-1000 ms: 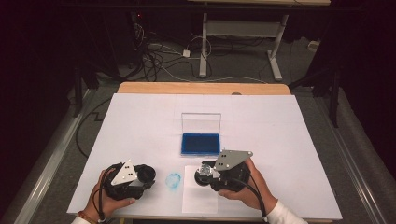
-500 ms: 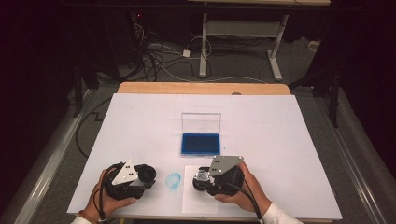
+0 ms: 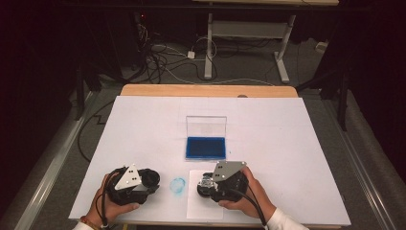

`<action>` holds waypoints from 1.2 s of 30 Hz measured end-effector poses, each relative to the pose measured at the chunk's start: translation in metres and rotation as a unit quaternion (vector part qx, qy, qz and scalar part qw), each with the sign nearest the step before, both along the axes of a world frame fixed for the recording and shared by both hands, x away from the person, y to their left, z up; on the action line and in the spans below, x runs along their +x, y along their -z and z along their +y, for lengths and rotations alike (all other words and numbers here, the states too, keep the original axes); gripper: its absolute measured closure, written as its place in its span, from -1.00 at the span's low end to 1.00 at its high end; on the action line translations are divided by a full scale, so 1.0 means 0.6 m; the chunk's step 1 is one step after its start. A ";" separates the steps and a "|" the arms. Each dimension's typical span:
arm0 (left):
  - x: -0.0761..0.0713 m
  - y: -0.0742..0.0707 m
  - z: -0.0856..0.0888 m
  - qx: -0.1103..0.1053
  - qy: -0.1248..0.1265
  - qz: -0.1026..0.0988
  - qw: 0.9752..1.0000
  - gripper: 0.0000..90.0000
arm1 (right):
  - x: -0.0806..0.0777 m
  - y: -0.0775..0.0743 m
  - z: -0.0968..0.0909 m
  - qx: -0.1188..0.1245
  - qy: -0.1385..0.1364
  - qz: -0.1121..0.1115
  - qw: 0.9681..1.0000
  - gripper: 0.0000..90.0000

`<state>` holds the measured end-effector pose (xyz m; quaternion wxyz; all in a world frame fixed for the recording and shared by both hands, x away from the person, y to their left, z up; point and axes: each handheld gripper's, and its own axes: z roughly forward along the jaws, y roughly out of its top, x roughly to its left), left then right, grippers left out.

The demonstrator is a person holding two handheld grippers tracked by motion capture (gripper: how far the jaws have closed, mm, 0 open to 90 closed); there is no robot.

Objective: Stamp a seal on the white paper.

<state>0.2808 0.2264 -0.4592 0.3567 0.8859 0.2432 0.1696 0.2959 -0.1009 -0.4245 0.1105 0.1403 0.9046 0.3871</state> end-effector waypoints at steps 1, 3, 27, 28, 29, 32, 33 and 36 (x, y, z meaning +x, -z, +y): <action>0.000 0.000 0.000 0.000 0.000 0.001 1.000 -0.19 | 0.000 0.001 0.001 0.000 0.000 0.001 1.000 0.26; 0.000 0.000 0.000 -0.001 0.000 0.001 1.000 -0.19 | 0.000 0.002 0.002 -0.003 -0.003 0.001 1.000 0.26; 0.000 0.000 0.001 -0.001 0.000 0.000 1.000 -0.19 | 0.002 0.020 0.005 -0.022 -0.002 0.015 1.000 0.26; 0.000 0.000 0.001 -0.001 0.000 0.000 1.000 -0.19 | 0.002 0.020 0.005 -0.022 -0.002 0.015 1.000 0.26; 0.000 0.000 0.001 -0.001 0.000 0.000 1.000 -0.19 | 0.002 0.020 0.005 -0.022 -0.002 0.015 1.000 0.26; 0.000 0.000 0.001 -0.001 0.000 0.001 1.000 -0.19 | 0.003 0.022 0.005 -0.024 -0.002 0.015 1.000 0.26; 0.000 0.000 0.001 0.000 0.000 0.002 1.000 -0.19 | 0.003 0.023 0.005 -0.025 -0.002 0.015 1.000 0.26; 0.000 0.000 0.000 0.000 0.001 0.001 1.000 -0.19 | 0.005 0.027 0.006 -0.022 -0.003 0.018 1.000 0.26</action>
